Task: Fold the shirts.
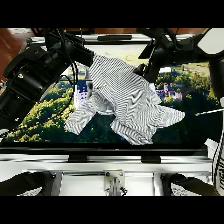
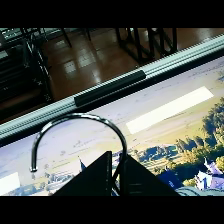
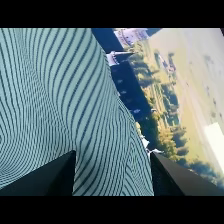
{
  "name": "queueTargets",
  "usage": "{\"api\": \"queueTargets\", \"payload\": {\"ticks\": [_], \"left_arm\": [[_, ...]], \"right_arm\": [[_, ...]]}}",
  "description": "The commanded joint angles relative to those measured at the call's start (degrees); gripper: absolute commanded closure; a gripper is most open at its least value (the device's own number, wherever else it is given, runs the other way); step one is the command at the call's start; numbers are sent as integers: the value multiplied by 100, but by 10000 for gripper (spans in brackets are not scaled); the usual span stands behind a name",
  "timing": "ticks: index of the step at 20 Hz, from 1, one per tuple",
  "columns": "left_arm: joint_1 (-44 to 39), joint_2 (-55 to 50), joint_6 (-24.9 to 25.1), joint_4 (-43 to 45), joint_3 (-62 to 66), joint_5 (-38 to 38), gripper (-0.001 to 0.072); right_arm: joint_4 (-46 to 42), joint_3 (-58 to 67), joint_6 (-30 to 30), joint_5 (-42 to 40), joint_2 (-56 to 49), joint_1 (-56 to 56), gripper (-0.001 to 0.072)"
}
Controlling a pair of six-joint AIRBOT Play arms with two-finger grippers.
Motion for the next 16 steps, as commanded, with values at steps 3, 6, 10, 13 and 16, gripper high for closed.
{"api": "queueTargets", "payload": {"ticks": [3,6,10,13,16], "left_arm": [[-61,7,37,0,2,0,657],[-66,9,48,4,2,9,657],[-55,9,103,9,4,162,657],[-55,9,101,7,4,310,656],[28,-7,101,4,2,107,651]], "right_arm": [[385,4,-291,289,-260,74,147],[627,4,-289,627,-455,76,147],[678,4,-289,1152,-551,74,172],[682,4,-304,1419,-555,74,619],[697,4,-175,1484,-549,74,645]]}}
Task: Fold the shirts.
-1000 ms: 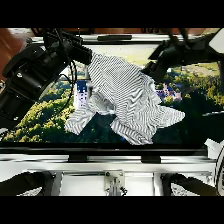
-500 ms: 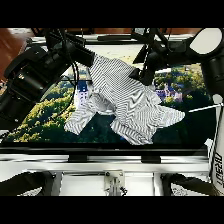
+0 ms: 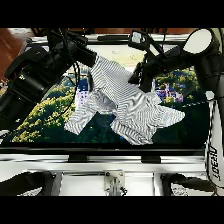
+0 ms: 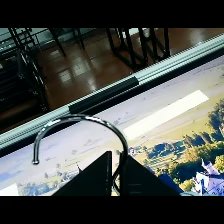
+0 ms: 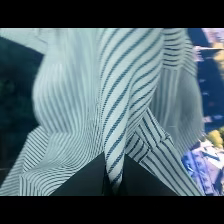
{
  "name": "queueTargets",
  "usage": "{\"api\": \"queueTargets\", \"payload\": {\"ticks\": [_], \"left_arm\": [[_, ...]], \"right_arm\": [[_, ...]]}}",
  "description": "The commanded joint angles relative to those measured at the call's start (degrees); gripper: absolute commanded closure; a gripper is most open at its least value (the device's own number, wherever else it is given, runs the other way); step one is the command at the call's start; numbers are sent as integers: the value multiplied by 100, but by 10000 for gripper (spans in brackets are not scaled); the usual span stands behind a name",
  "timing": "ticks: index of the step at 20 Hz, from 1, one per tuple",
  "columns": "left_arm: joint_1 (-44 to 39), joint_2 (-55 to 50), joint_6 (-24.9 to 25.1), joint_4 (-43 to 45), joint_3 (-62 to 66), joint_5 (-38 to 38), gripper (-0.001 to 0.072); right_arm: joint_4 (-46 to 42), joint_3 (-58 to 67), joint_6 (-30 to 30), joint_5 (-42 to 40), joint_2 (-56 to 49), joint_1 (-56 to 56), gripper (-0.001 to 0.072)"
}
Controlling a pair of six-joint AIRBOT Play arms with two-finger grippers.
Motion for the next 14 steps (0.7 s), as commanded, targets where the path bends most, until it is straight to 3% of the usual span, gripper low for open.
{"api": "queueTargets", "payload": {"ticks": [1,2,3,5,6,10,14], "left_arm": [[107,0,-13,11,9,-278,637],[138,44,-15,9,9,-527,534],[146,114,-13,9,9,-776,360],[144,302,-13,9,9,-940,115],[144,411,-13,9,11,-931,85],[153,1075,-17,9,11,-1493,79],[254,1917,-22,4,9,-2452,81]], "right_arm": [[-17,0,352,269,9,2,647],[-20,0,678,273,28,2,648],[-22,0,979,295,57,2,649],[-20,0,1213,393,138,2,651],[-13,0,1366,398,179,2,651],[17,0,2096,717,380,2,652],[-203,0,2227,802,562,4,653]]}}
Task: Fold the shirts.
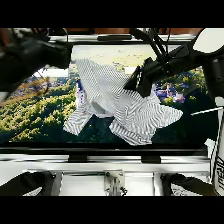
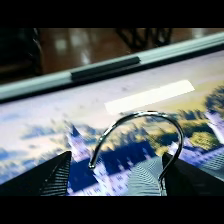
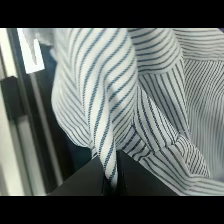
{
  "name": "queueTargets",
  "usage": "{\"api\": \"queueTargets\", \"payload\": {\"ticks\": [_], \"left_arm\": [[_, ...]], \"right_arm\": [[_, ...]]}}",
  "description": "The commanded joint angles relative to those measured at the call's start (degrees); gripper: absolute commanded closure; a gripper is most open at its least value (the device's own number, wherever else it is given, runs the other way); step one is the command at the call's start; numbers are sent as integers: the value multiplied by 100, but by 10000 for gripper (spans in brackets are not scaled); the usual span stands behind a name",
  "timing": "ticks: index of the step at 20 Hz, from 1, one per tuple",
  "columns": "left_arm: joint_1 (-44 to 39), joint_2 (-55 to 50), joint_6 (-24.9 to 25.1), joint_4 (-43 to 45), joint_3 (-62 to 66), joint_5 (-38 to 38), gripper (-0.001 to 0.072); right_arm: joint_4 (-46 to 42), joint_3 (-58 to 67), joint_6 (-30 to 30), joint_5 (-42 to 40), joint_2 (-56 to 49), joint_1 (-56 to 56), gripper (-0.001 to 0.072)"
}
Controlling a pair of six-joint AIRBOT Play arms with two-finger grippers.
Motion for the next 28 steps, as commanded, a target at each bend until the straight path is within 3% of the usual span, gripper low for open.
{"api": "queueTargets", "payload": {"ticks": [1,8,11,13,15,18,19,22,26,28], "left_arm": [[50,662,-17,1241,4,-723,82],[48,446,-31,-240,-44,-356,82],[50,109,-31,-293,-42,175,81],[85,15,-26,-205,-37,92,81],[221,48,-35,-170,-37,-525,82],[599,92,-315,-170,-151,-2586,100],[664,177,-516,-190,-428,-2686,101],[667,461,-1768,-732,-2039,-1412,101],[678,304,-3790,-2000,-4059,1650,101],[750,55,-4562,-2181,-4520,2599,101]], "right_arm": [[-358,-2,306,101,114,-7,653],[-20,-2,413,-52,114,-7,654],[-76,-2,413,-79,114,-7,654],[-146,-2,417,-125,114,-9,654],[-138,-2,442,-179,114,-7,654],[-142,-2,468,-210,114,-7,654],[-140,-2,463,-262,114,-7,654],[-138,-2,459,-437,114,-7,654],[-138,-2,487,-566,114,-7,654],[-138,-2,498,-610,114,-7,654]]}}
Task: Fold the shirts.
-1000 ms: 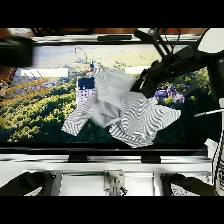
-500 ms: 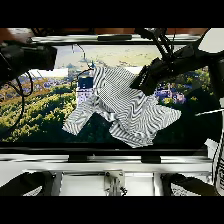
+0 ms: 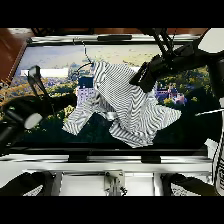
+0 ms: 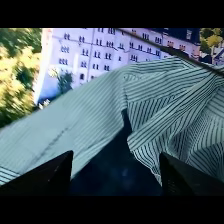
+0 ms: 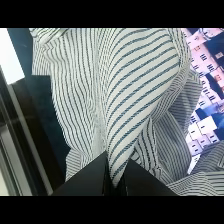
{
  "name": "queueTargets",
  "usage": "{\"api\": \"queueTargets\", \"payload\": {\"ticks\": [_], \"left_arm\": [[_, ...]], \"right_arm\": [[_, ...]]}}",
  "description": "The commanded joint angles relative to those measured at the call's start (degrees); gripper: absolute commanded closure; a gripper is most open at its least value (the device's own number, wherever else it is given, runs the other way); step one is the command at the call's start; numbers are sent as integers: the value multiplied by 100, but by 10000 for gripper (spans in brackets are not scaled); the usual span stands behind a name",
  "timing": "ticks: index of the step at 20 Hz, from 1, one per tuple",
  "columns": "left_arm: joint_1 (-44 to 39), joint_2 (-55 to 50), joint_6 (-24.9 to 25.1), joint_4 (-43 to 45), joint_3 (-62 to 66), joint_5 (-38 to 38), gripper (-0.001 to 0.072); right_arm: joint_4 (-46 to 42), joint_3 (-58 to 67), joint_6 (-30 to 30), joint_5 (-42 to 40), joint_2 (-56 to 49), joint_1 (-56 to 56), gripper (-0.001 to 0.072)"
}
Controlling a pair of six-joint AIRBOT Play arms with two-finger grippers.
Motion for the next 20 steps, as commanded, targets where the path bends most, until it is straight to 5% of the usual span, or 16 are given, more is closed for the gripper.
{"api": "queueTargets", "payload": {"ticks": [1,14,20], "left_arm": [[138,-380,-1672,-632,-1043,1969,101],[-61,-1899,-1731,-2789,-1054,3711,112],[-297,-2118,-1753,-3309,-1051,4118,259]], "right_arm": [[0,4,20,-98,2,-2,654],[2,4,101,-125,2,-2,653],[2,4,103,-151,2,-4,653]]}}
